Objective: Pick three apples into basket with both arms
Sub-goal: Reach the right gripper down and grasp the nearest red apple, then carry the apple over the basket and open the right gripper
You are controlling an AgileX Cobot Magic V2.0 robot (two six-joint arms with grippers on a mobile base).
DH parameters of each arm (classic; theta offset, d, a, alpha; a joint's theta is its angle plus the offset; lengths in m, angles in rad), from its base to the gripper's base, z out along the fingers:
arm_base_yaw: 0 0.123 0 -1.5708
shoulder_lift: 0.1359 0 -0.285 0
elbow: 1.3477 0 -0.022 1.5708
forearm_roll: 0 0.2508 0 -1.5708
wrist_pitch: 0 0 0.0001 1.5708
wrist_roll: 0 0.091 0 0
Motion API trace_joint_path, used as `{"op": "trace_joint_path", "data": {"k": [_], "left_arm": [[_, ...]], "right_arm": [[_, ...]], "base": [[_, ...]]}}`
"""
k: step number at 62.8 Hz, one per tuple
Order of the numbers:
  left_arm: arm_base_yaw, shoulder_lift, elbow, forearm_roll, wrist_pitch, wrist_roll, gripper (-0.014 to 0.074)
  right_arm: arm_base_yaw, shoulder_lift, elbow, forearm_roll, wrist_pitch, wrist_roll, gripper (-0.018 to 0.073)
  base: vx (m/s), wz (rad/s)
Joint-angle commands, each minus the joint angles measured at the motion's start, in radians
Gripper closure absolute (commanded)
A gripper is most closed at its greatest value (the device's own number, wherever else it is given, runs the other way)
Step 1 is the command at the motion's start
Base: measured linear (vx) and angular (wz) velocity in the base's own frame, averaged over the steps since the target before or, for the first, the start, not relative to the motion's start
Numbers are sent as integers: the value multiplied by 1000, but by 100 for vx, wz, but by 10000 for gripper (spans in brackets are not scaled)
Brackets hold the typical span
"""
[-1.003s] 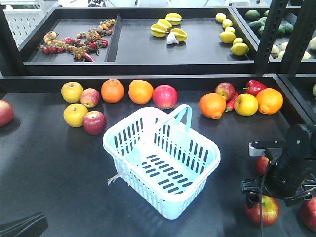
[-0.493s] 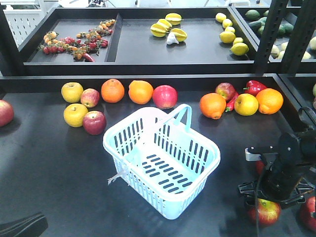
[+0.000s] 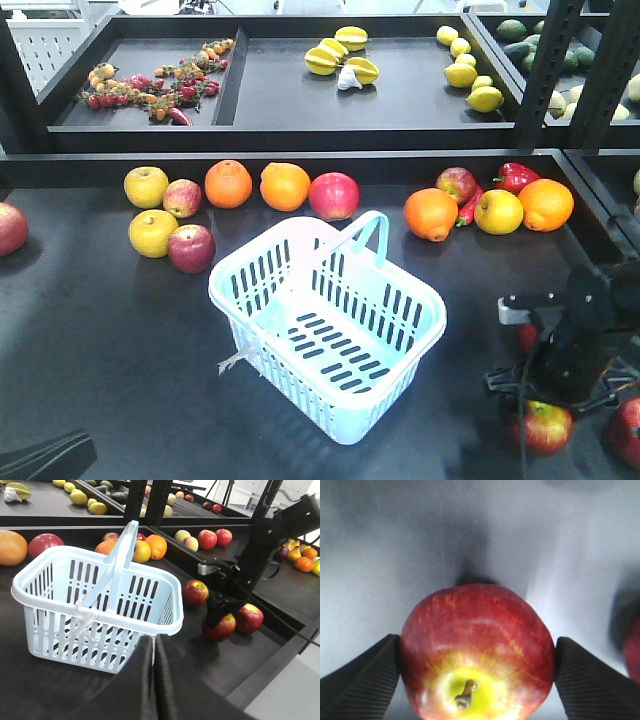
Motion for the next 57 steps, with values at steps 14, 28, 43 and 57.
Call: {"op": "trace_joint_path", "data": {"k": [14, 28, 43, 57], "left_arm": [[2, 7, -25, 1, 20, -1, 604], [2, 7, -25, 1, 20, -1, 604], [2, 7, -25, 1, 20, -1, 604], [2, 7, -25, 1, 20, -1, 604]], "right_arm": [[-3, -394, -19, 184, 60, -161, 506], [20, -493, -19, 651, 36, -486, 505], [169, -381, -69, 852, -99, -655, 503], [190, -201, -200, 784, -76, -646, 470]], "base": [[0, 0], [0, 0], [0, 0], [0, 0]]}}
